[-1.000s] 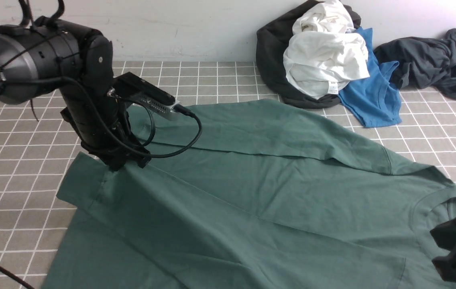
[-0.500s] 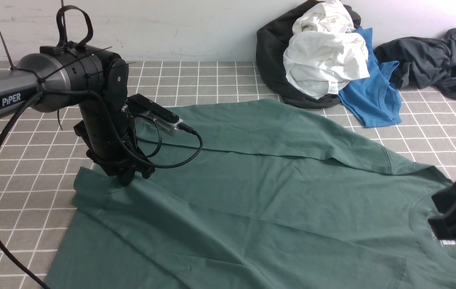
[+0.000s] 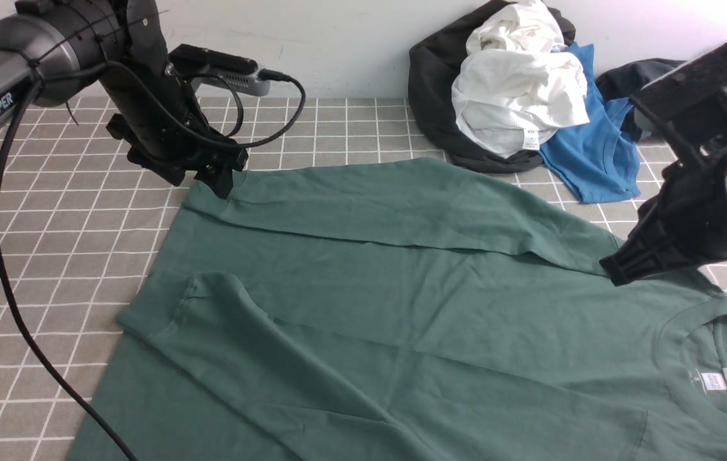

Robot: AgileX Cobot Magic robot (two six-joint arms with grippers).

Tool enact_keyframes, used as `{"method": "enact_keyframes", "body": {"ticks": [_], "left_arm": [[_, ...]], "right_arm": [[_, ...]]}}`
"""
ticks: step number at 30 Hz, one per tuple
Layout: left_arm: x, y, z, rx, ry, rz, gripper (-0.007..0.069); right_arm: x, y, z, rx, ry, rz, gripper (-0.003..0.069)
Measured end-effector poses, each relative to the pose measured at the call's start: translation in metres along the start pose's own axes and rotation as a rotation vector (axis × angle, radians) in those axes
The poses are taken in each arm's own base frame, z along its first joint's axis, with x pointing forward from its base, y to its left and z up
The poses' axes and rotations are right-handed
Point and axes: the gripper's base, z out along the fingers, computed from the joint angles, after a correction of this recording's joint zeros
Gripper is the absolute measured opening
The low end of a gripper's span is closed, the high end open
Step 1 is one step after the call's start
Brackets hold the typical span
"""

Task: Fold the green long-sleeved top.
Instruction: Use the left arm to clamp the cuff farthest from it

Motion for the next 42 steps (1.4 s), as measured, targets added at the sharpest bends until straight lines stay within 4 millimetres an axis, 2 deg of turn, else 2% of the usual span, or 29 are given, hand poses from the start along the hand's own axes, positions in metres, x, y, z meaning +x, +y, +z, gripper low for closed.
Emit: {"method": "enact_keyframes", "body": {"ticks": [6,9,12,17,20,25,27,31,32,35,38,42], "left_arm": [[-0.001,0.029,0.042,-0.017,-0.044,-0.145,0.0479],[0.001,0.035,0.057,-0.023,-0.049,-0.176,0.0479],[0.001,0.034,0.067,-0.012,-0.048,-0.186,0.0479],[-0.003,0.023,0.070,0.002,-0.079,-0.114,0.0479],[-0.007,0.012,0.073,0.007,-0.110,-0.043,0.0479],[-0.002,0.011,0.089,0.013,-0.083,-0.033,0.0475],[-0.002,0.012,0.091,0.008,-0.079,-0.025,0.0437],[-0.002,0.013,0.091,0.004,-0.080,-0.018,0.0310],[-0.002,0.013,0.091,0.004,-0.080,-0.017,0.0302],[-0.002,0.013,0.088,0.004,-0.080,-0.003,0.0160],[-0.002,0.012,0.086,0.010,-0.073,-0.004,0.0058],[-0.003,0.012,0.083,0.011,-0.074,-0.003,0.0010]], "right_arm": [[-0.002,0.001,0.008,0.003,0.007,-0.016,-0.0015],[-0.003,0.001,0.008,0.006,-0.004,-0.019,-0.0015],[-0.004,0.001,0.008,0.005,-0.016,-0.019,-0.0015],[-0.006,0.001,0.010,0.004,-0.027,-0.020,-0.0015],[-0.007,0.003,0.018,0.002,-0.018,-0.027,-0.0015],[-0.007,0.006,0.032,-0.005,0.023,-0.036,-0.0015],[-0.006,0.008,0.040,-0.011,0.046,-0.039,-0.0015],[-0.006,0.010,0.047,-0.015,0.066,-0.043,-0.0015],[-0.006,0.010,0.047,-0.016,0.067,-0.042,-0.0015],[-0.006,0.011,0.051,-0.019,0.078,-0.042,-0.0015],[-0.006,0.012,0.053,-0.020,0.083,-0.043,-0.0015],[-0.006,0.012,0.053,-0.020,0.085,-0.043,-0.0015]]}}
